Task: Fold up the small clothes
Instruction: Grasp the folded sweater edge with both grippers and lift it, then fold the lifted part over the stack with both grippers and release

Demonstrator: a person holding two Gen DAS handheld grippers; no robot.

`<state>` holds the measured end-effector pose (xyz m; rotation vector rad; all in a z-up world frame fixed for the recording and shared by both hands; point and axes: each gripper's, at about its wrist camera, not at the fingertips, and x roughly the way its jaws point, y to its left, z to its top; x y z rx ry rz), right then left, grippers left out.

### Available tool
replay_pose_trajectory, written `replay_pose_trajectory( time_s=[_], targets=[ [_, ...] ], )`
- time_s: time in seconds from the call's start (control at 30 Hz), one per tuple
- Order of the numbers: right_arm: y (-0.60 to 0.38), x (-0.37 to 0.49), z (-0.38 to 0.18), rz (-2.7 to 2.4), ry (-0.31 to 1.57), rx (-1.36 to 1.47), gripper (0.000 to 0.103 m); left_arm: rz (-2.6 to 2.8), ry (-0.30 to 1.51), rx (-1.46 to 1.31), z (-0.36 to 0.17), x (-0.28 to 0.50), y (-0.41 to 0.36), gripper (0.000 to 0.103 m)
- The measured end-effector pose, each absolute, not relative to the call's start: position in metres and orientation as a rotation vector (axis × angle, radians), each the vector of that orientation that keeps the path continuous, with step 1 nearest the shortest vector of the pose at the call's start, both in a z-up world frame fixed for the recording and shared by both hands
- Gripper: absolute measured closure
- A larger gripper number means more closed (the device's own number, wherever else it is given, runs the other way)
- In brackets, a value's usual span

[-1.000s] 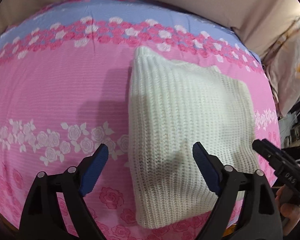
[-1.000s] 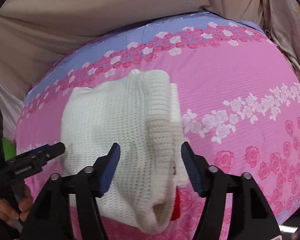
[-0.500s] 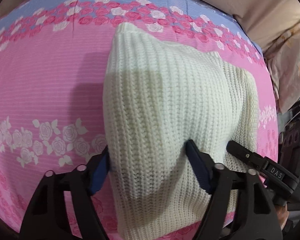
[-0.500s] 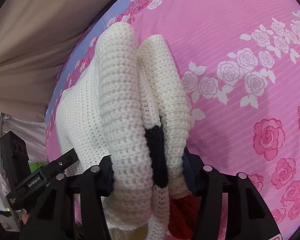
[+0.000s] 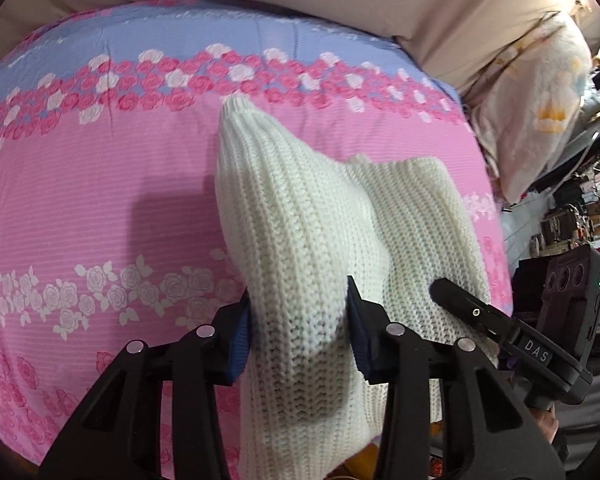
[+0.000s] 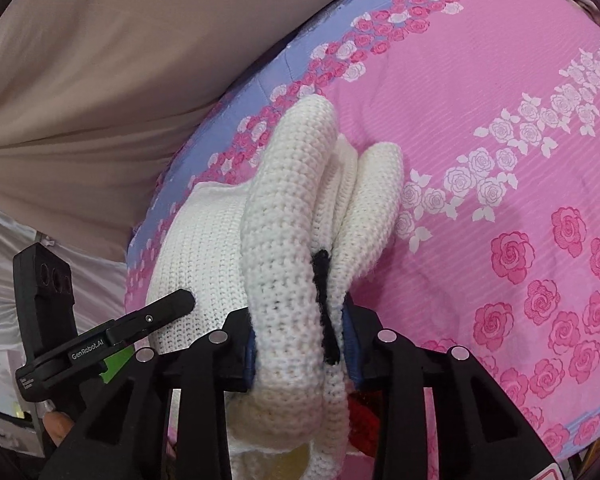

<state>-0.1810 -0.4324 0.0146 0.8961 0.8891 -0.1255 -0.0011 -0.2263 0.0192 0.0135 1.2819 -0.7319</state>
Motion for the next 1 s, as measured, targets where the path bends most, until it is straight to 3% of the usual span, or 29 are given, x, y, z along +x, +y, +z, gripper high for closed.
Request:
replay_pose_trajectory(
  time_s=[0.23, 0.53, 0.67, 0.77, 0.87, 0.97, 1.0],
  targets=[
    [-0.427, -0.205, 0.106, -0.085, 0.716, 0.821, 0.071, -0.841, 1.18, -0.03, 0.086, -0.014, -0.219, 0.064],
    [-0.384, -0.181, 0.244, 0.079, 0.412, 0.619, 0.071, -0.908, 0.844, -0.127, 0.226, -0.003, -0.153, 0.064],
    [-0.359, -0.152, 0.269, 0.168, 0.349, 0.569, 0.071, -0.862, 0.734, -0.115, 0.258, 0.009, -0.114, 0.061],
    [-0.351, -0.108, 0.238, 0.179, 0.405, 0.587, 0.067, -0.745, 0.763, -0.106, 0.232, 0.042, -0.09, 0.056],
    [-0.349, -0.049, 0.144, 0.13, 0.566, 0.6, 0.056, -0.615, 0.851, -0.081, 0.15, 0.082, -0.076, 0.038],
    [-0.35, -0.027, 0.04, -0.07, 0.828, 0.582, 0.057, -0.418, 0.999, -0.03, 0.053, 0.097, -0.055, 0.041],
    [-0.35, -0.033, 0.021, -0.071, 0.86, 0.635, 0.067, -0.365, 1.054, -0.028, 0.033, 0.095, -0.044, 0.043]
  ],
)
